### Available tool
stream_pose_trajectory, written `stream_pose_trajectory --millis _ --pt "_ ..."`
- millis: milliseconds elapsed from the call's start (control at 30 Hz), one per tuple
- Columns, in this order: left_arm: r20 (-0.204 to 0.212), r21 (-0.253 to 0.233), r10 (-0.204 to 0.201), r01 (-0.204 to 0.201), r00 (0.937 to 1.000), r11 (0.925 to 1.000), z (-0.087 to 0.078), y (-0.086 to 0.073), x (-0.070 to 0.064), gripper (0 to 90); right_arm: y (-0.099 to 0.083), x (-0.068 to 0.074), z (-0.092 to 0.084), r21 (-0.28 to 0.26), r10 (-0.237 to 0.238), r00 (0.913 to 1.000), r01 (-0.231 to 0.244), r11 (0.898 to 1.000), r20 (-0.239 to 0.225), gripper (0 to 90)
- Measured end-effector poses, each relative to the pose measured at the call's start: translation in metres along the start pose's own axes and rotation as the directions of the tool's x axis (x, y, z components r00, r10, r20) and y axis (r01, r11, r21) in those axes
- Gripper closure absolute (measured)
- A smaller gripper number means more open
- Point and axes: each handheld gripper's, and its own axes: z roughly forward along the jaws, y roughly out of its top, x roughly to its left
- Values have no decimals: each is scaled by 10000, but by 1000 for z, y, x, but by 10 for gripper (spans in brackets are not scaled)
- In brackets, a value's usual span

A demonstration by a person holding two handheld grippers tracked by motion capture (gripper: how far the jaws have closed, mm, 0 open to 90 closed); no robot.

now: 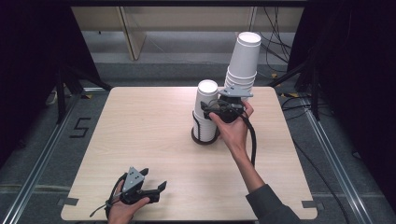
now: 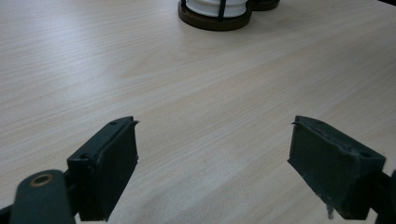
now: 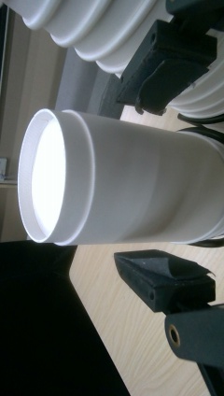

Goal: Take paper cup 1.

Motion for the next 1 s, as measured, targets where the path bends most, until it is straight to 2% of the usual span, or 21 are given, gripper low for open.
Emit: stream_pose_trajectory --millis 133,167,433,467,533,600,633,667,833,867,933,1000 --pt "19 38 46 -46 10000 10000 0 0 0 148 3 0 4 -32 -270 9996 271 9996 103 211" --pt "19 38 46 -46 10000 10000 0 0 0 148 3 2 4 92 -92 9999 92 9999 72 210" --pt "32 -22 -32 32 10000 10000 0 0 0 149 9 7 16 255 -5 9993 -4 9997 380 201" --pt "-1 62 14 -14 10000 10000 0 0 0 149 9 7 18 281 -115 9990 103 9996 422 203" --pt "62 -4 19 -19 10000 10000 0 0 0 148 9 8 19 331 92 9987 -109 9994 496 200" --pt "57 -7 18 -18 10000 10000 0 0 0 148 10 8 20 344 -22 9986 4 9994 523 200" --pt "30 75 9 -9 10000 10000 0 0 0 148 10 9 22 290 101 9987 -115 9995 503 199" --pt "30 75 9 -9 10000 10000 0 0 0 148 11 8 23 272 -39 9985 24 9996 539 199" --pt "35 62 15 -15 10000 10000 0 0 0 148 13 9 26 336 112 9982 -132 9993 594 197" --pt "53 43 7 -7 10000 10000 0 0 0 148 13 9 27 369 2 9973 -29 9993 739 196" --pt "61 6 16 -16 10000 10000 0 0 1 148 13 10 28 428 222 9971 -254 9988 728 195" --pt "66 5 5 -5 10000 10000 0 0 0 148 13 9 29 329 79 9973 -103 9994 723 195"
